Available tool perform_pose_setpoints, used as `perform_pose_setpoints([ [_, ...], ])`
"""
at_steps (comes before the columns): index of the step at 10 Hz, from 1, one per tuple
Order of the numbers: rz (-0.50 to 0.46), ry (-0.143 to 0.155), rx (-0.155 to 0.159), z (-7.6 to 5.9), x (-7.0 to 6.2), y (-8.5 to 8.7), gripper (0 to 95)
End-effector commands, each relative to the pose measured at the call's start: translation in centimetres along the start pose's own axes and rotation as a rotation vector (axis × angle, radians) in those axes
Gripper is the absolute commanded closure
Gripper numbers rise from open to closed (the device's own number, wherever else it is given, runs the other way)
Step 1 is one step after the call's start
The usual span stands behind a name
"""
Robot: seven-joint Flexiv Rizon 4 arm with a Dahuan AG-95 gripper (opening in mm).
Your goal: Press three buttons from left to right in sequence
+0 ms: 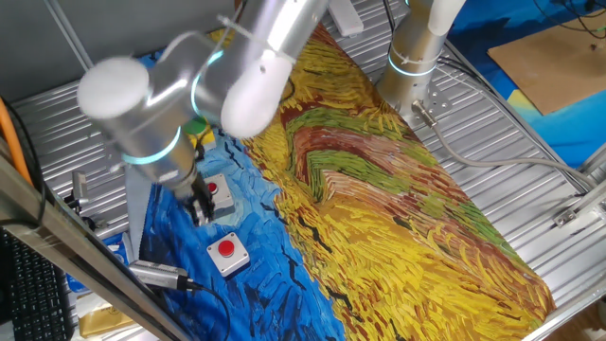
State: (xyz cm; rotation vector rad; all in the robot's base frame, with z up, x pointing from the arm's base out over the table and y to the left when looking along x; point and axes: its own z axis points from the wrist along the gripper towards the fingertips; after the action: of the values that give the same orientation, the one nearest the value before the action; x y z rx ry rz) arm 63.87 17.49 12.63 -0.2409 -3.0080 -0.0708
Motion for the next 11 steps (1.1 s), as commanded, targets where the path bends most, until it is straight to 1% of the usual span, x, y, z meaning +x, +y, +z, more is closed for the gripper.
perform_pose_setpoints([
  [1, 0.023, -0.013, 0.003, 0.5, 0.0, 1.8, 95.0],
  [2, 0.034, -0.022, -0.002, 0.7, 0.0, 2.8, 95.0],
  [5, 0.054, -0.021, -0.001, 0.9, 0.2, 4.3, 95.0],
  [8, 0.052, -0.019, -0.002, 1.2, 0.2, 4.4, 95.0],
  [11, 0.047, -0.013, -0.003, 2.1, 0.4, 4.3, 95.0],
])
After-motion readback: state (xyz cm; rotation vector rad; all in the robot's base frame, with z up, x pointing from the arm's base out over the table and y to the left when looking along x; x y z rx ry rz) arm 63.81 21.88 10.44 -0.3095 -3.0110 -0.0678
